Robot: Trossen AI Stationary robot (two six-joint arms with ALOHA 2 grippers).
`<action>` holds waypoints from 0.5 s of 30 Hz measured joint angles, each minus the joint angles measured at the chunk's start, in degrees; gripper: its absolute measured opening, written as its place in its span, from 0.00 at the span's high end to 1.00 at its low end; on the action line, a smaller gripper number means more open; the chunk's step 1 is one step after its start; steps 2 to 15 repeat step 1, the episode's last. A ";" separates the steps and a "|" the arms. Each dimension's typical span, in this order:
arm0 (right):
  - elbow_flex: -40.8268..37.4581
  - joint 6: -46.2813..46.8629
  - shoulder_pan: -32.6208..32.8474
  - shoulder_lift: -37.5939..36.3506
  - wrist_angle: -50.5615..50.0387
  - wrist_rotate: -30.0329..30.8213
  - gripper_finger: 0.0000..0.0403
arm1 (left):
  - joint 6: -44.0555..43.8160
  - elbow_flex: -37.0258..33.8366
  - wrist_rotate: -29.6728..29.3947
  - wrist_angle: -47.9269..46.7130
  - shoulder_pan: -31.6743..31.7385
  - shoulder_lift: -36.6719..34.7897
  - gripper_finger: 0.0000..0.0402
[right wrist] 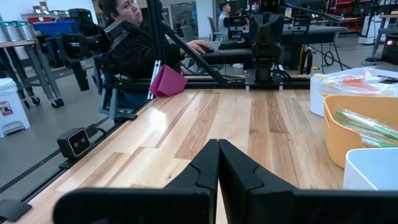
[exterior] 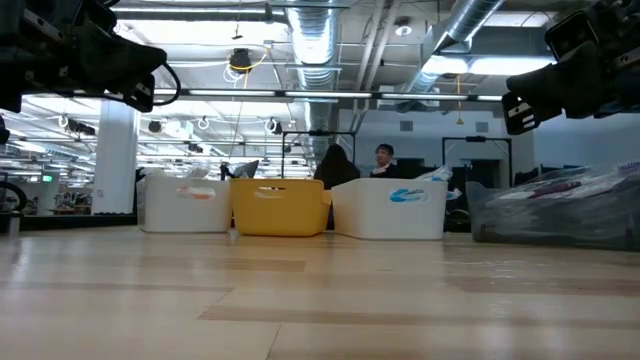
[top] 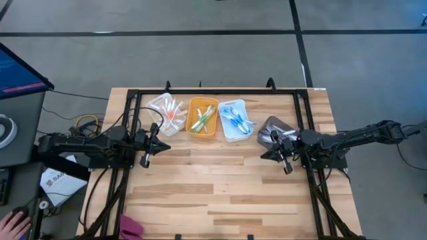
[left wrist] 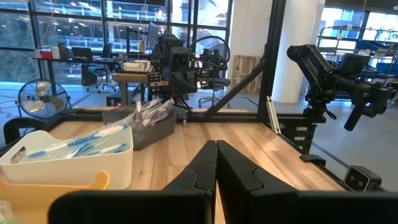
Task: Pick & Place Toothbrushes
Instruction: Return to Home Position
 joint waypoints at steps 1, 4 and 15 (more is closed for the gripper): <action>0.00 0.00 0.00 0.01 0.01 0.00 0.99 | 0.01 0.00 0.02 0.01 -0.01 0.00 1.00; 0.00 0.00 0.00 0.01 0.01 0.00 0.99 | 0.01 0.00 0.02 0.01 -0.01 0.00 1.00; 0.00 0.00 0.00 0.01 0.01 0.00 0.99 | 0.01 0.00 0.02 0.01 -0.01 0.00 1.00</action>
